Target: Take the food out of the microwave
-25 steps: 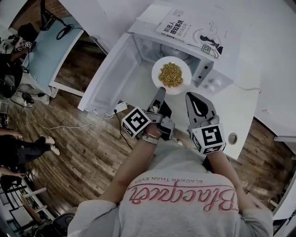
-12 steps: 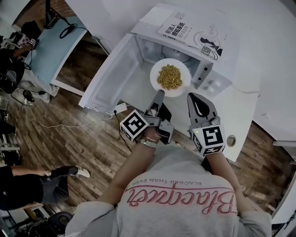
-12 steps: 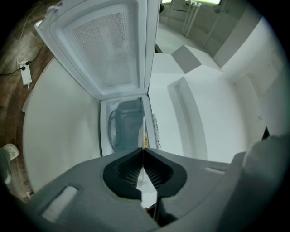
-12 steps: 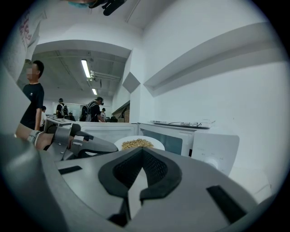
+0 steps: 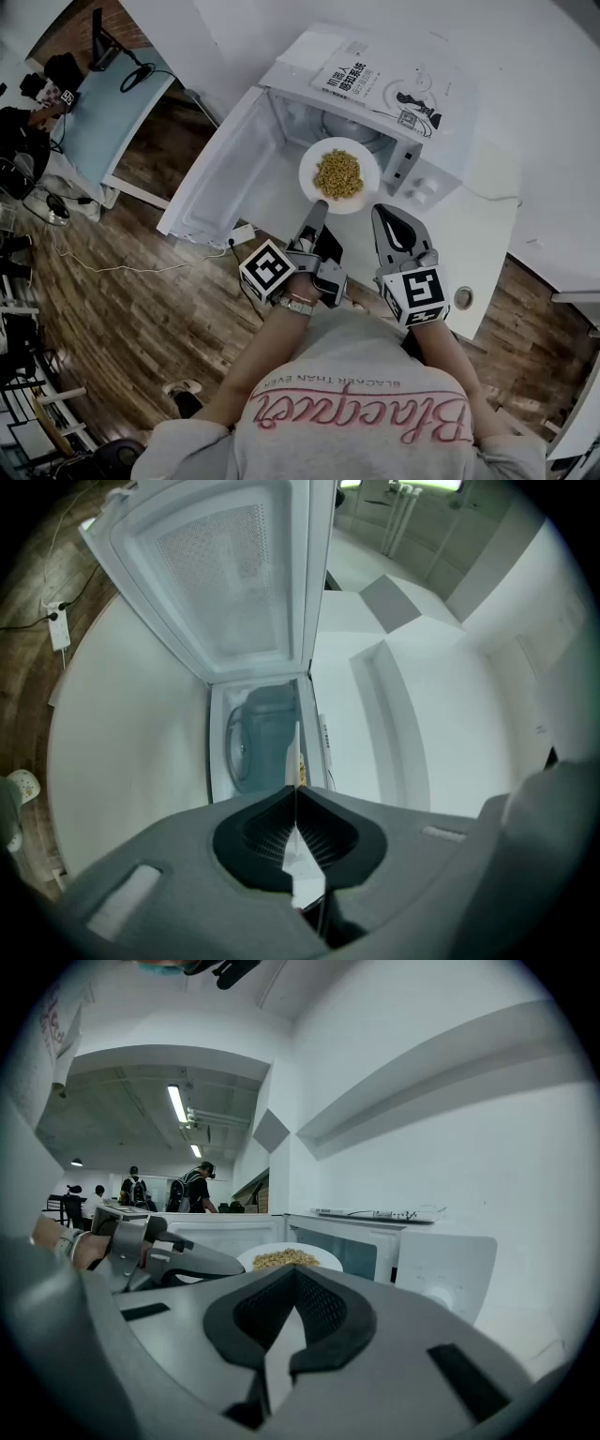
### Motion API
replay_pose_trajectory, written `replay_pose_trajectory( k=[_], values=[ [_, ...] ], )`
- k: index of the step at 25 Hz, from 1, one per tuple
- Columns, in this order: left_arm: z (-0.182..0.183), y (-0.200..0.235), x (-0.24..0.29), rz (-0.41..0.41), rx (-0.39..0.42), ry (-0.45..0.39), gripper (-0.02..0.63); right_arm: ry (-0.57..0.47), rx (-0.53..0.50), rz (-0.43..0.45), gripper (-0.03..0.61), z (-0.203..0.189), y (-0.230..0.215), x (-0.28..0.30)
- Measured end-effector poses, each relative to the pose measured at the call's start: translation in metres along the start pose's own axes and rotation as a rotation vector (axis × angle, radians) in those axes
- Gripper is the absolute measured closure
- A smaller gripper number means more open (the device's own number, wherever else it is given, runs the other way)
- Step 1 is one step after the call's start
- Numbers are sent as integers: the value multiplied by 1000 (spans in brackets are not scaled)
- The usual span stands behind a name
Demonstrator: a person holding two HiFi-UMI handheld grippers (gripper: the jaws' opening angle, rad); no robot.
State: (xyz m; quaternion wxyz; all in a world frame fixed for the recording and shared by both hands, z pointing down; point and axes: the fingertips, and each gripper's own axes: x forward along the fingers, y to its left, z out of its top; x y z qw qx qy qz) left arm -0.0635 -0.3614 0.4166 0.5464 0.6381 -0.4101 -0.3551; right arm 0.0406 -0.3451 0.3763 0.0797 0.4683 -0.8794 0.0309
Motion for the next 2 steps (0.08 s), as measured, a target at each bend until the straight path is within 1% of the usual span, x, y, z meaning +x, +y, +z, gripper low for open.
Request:
replay_pose_trajectory(
  k=[2],
  values=[
    [-1, 0, -1, 6, -3, 3, 604, 3, 4, -2, 569, 0, 0, -1]
  ],
)
